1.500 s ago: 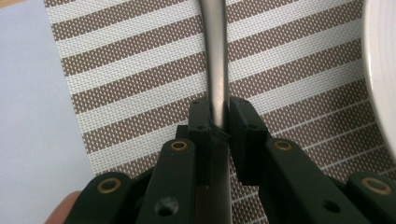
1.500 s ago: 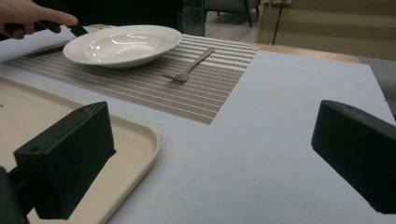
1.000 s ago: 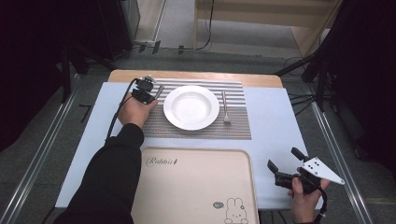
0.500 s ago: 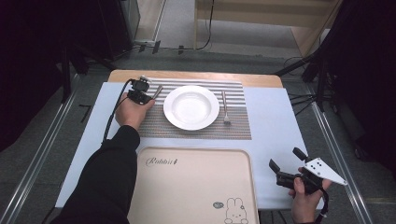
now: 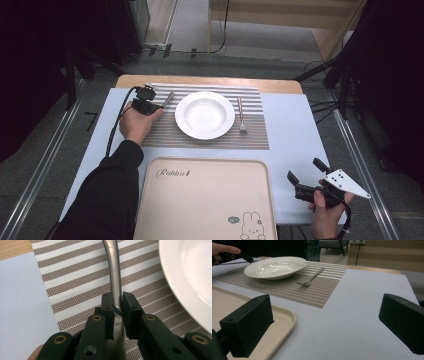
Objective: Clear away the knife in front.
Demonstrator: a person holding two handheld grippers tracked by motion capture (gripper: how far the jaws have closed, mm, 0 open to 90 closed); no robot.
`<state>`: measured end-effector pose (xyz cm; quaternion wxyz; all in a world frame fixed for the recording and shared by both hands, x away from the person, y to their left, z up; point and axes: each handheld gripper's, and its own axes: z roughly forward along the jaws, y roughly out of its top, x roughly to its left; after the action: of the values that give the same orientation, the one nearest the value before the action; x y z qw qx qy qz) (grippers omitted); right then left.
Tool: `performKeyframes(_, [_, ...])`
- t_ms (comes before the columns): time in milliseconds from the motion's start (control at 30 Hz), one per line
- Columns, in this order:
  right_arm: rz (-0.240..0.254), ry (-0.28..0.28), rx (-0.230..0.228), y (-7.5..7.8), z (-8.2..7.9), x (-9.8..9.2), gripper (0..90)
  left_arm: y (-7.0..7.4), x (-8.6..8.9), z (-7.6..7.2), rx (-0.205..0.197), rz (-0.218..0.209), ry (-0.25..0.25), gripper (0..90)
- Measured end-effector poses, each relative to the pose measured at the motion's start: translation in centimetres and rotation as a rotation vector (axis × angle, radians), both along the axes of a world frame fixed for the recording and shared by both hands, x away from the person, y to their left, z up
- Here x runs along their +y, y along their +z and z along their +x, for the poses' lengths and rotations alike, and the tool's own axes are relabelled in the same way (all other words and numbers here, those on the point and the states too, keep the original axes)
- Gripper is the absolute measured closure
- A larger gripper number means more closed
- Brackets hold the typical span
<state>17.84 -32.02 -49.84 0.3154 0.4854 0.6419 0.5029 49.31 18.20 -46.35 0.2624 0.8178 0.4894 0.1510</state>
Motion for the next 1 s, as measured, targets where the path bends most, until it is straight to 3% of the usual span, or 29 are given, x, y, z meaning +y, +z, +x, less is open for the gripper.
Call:
performKeyframes(467, [0.004, 0.000, 0.000, 0.0, -0.1, 0.1, 0.0, 1.8, 0.0, -2.3, -0.034, -0.065, -0.042, 79.8])
performKeyframes(1000, [0.005, 0.001, -0.005, 0.1, -0.1, 0.1, 0.0, 3.2, -0.4, -5.5, -0.074, -0.075, -0.110, 79.8])
